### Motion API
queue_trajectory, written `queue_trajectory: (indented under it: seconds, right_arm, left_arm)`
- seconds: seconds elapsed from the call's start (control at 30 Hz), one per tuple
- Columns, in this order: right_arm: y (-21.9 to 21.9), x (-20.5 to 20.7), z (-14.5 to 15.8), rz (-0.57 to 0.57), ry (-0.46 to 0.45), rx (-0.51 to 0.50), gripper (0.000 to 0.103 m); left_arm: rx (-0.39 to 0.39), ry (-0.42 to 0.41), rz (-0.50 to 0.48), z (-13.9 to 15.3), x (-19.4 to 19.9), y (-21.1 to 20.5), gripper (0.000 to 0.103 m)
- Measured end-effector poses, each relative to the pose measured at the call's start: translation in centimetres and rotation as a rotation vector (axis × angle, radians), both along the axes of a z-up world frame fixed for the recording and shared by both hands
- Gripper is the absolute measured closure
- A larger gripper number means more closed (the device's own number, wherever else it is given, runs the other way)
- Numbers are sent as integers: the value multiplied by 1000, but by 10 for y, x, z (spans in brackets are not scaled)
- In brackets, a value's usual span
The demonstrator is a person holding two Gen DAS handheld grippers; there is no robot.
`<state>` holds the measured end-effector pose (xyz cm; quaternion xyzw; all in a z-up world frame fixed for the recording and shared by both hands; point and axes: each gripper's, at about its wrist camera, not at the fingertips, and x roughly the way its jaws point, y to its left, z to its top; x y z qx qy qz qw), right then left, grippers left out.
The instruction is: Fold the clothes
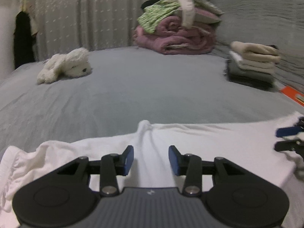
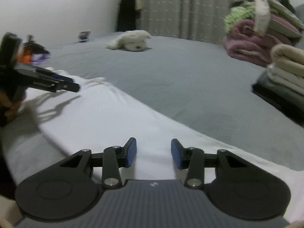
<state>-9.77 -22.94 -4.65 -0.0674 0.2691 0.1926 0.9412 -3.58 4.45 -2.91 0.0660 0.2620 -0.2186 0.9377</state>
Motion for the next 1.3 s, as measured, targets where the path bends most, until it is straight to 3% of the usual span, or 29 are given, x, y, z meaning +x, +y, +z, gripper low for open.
queue_trajectory:
  seconds: [0.3, 0.63, 0.7, 0.77, 0.83, 0.87, 0.97, 1.13, 1.3]
  right_arm:
    - [55, -23, -5, 248, -47, -84, 58]
    - [87, -25, -11, 343, -75, -128, 58]
    - [93, -25, -11, 359, -94, -142, 66]
    - [99, -26, -12, 384, -104, -153, 86]
    - [103, -26, -11, 389, -118, -164, 99]
    - [103, -25, -9, 386, -121, -159, 100]
    - [97, -16, -1, 360, -109, -101, 100]
    - [87, -8, 12, 333, -82, 10, 101]
    - [82, -5, 16, 344, -45, 64, 101]
  left_arm:
    - [21, -49, -161, -2, -34, 10, 58]
    - [114, -51, -328, -14, -62, 14, 56]
    - [129, -52, -360, -14, -67, 17, 56]
    - [138, -53, -372, -14, -70, 19, 56]
    - [145, -62, -369, -13, -71, 22, 56]
    - [148, -66, -367, -12, -72, 23, 58]
    - [152, -83, -341, -10, -72, 25, 96]
    - [81, -116, -311, 1, -70, 35, 97]
    - [23, -88, -331, 7, -66, 42, 97]
